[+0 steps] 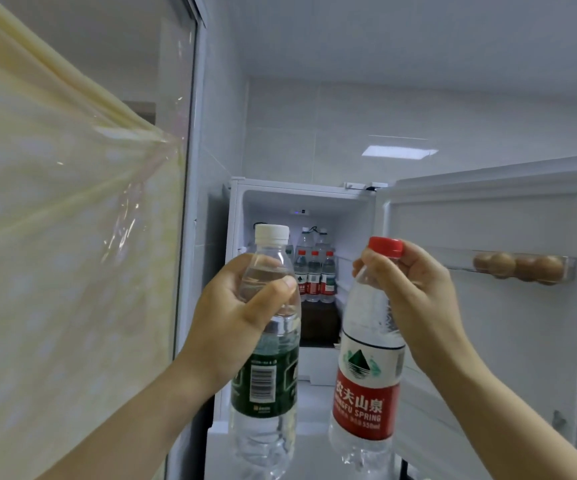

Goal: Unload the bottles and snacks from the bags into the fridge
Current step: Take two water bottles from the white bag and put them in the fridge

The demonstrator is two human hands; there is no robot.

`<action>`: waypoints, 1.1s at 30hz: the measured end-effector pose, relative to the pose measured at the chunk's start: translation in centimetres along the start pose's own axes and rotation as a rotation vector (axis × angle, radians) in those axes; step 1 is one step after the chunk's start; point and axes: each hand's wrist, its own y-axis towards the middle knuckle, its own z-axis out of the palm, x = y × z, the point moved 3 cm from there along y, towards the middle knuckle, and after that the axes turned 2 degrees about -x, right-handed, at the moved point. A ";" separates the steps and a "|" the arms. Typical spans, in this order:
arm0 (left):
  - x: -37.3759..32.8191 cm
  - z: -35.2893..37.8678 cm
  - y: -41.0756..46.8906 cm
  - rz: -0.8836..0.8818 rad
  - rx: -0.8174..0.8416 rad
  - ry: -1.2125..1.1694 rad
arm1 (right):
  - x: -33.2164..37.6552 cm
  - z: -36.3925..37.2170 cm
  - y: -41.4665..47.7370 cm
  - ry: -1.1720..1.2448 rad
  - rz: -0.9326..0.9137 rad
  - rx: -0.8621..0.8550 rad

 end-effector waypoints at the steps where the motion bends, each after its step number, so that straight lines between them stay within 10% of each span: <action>1: 0.8 0.3 0.6 0.001 -0.005 0.007 | -0.9 0.0 0.6 0.003 -0.001 -0.001; 33: 24.2 3.6 25.8 0.020 -0.041 0.103 | -28.5 6.5 21.3 -0.036 -0.016 -0.072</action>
